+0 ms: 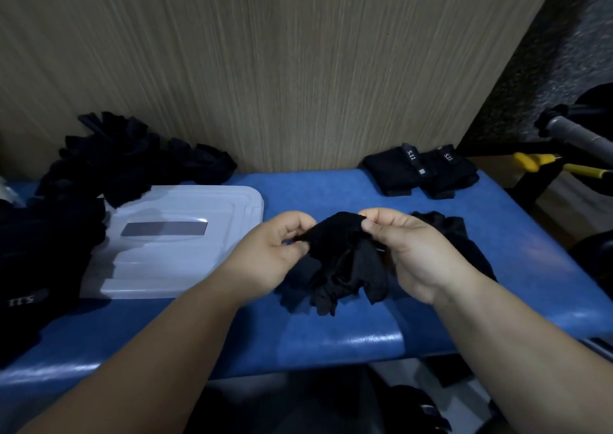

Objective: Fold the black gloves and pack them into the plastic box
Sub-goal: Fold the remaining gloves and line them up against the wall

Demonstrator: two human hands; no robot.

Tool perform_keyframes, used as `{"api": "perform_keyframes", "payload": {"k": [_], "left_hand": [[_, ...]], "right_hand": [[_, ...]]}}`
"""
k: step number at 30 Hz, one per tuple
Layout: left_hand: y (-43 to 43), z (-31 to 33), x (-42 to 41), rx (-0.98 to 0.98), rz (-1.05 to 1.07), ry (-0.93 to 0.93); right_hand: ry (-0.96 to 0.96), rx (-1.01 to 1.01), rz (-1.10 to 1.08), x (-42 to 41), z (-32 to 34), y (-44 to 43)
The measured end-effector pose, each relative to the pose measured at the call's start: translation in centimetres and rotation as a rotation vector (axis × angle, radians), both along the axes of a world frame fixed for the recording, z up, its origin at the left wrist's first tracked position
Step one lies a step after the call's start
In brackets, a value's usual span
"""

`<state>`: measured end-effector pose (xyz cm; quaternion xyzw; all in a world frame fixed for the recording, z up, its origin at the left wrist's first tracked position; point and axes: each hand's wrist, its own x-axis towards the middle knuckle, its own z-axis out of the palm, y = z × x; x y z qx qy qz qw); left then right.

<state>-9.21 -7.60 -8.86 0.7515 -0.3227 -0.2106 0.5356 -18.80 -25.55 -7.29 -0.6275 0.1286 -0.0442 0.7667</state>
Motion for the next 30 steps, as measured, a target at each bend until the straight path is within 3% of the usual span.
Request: {"api": "perform_keyframes", "payload": {"k": [4, 13, 19, 24, 27, 30], "left_hand": [[0.2, 0.3, 0.0, 0.088, -0.034, -0.015], [0.2, 1.2, -0.6, -0.081, -0.183, 0.2], [0.4, 0.8, -0.4, -0.069, -0.173, 0.22], [0.9, 0.8, -0.4, -0.033, -0.274, 0.146], [0.8, 0.7, -0.4, 0.008, -0.227, 0.109], [0.8, 0.6, -0.4, -0.088, -0.212, 0.209]], "right_hand": [[0.023, 0.04, 0.067, 0.0, -0.1, 0.0], [0.046, 0.237, 0.121, -0.1, 0.4, -0.4], [0.029, 0.097, 0.164, -0.1, 0.2, -0.3], [0.018, 0.025, 0.24, -0.1, -0.3, -0.7], [0.014, 0.008, 0.258, -0.2, -0.1, -0.5], [0.009, -0.061, 0.271, -0.3, 0.2, -0.4]]}}
